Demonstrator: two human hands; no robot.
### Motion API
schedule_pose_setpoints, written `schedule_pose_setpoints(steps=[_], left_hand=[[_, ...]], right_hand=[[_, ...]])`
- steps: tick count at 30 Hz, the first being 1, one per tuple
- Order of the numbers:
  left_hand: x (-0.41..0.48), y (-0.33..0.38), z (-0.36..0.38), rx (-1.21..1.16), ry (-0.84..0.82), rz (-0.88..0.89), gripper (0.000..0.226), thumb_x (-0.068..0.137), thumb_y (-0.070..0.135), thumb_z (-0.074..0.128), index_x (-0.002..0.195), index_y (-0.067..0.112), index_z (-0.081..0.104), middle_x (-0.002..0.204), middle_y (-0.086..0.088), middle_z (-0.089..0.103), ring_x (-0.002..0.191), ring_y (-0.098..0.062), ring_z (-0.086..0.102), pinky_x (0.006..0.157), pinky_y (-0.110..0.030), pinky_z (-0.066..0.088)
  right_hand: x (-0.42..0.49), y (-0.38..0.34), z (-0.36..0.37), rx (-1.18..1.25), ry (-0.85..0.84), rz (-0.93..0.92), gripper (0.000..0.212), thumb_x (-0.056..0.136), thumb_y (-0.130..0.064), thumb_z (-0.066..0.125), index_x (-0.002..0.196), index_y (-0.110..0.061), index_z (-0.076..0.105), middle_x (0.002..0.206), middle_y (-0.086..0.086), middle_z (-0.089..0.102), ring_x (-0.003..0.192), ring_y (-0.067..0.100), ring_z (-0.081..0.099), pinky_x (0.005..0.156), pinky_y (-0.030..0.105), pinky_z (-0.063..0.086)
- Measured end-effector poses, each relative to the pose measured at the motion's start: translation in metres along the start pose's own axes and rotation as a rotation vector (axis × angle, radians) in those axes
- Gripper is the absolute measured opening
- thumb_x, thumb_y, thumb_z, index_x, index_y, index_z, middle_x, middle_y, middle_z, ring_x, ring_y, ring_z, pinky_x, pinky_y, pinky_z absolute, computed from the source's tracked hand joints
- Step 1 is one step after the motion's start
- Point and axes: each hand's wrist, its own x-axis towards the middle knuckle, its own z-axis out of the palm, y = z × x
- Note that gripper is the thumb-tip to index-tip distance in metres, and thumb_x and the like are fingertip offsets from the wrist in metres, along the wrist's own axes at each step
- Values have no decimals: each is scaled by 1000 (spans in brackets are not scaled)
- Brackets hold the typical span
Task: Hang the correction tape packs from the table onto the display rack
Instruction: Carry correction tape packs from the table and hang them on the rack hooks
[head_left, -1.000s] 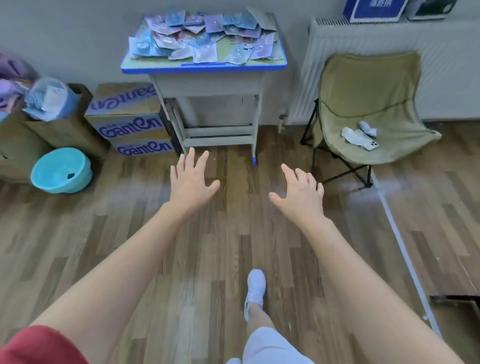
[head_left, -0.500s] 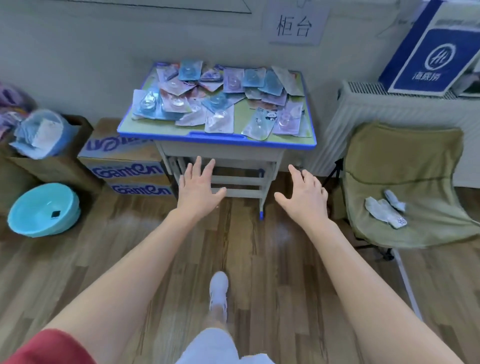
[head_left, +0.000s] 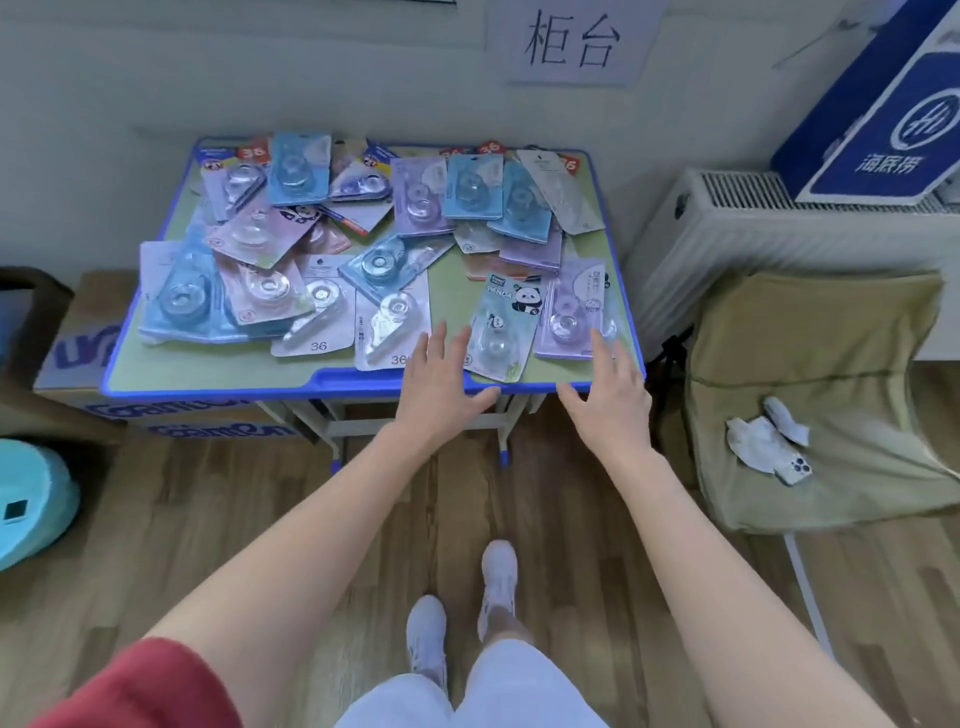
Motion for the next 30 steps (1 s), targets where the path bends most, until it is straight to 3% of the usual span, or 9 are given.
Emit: schedule_pose_setpoints(steps=[11, 17, 23, 30], left_hand=[[82, 28, 51, 105, -4, -74, 89, 89, 57, 51, 153, 24, -1, 160, -9, -6, 147, -32, -6, 117, -44, -2], [80, 24, 55, 78, 112, -38, 78, 89, 41, 57, 152, 22, 15, 159, -7, 12, 145, -27, 12, 115, -35, 9], [74, 14, 44, -73, 203, -68, 75, 79, 31, 67, 146, 18, 35, 153, -4, 30, 139, -30, 25, 113, -40, 21], [73, 7, 43, -52, 119, -130, 85, 80, 38, 67, 151, 20, 22, 158, -11, 12, 144, -30, 10, 115, -37, 10]], right_hand=[[84, 13, 5, 73, 23, -91, 67, 93, -33, 56, 150, -21, 22, 156, 12, 20, 141, 29, 21, 109, 40, 20], [99, 1, 13, 0, -5, -168, 63, 94, -31, 52, 150, -20, 23, 157, 12, 15, 143, 31, 17, 113, 42, 18], [102, -8, 26, -165, -104, -103, 73, 94, -44, 48, 152, -22, 10, 159, 11, 2, 144, 35, 6, 113, 46, 14], [105, -22, 38, -290, -154, -22, 87, 89, -56, 50, 152, -20, 1, 158, 13, -6, 142, 45, -1, 114, 50, 12]])
